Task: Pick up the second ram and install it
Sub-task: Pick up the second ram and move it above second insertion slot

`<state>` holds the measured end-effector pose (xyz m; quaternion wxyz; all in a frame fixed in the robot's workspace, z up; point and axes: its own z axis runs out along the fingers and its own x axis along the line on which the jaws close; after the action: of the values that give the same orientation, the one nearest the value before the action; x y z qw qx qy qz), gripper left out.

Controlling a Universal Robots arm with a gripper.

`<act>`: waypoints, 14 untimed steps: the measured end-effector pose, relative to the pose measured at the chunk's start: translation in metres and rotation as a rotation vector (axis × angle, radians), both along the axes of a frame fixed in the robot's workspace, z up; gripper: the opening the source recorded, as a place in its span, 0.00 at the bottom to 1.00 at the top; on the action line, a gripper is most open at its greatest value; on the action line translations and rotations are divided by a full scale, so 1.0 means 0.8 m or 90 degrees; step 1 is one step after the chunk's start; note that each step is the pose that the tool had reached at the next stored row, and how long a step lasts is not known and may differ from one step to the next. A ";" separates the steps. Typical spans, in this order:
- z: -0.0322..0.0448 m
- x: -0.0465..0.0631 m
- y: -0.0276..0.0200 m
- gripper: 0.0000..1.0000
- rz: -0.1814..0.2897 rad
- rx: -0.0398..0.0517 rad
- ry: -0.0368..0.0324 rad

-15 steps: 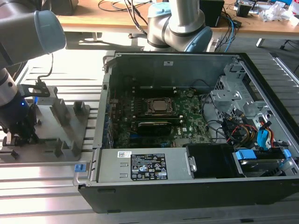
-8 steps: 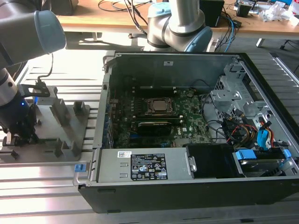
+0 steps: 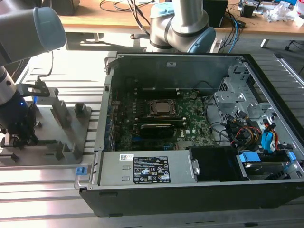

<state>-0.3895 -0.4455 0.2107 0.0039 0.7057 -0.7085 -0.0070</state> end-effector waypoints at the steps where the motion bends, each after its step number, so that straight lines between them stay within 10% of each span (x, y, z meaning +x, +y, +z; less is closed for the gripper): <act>1: 0.0031 0.000 0.0001 0.13 0.000 -0.0007 0.0000; 14: 0.0423 0.000 0.0014 0.13 0.000 -0.0069 0.0000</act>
<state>-0.3894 -0.4444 0.2445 0.0077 0.7057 -0.7085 -0.0031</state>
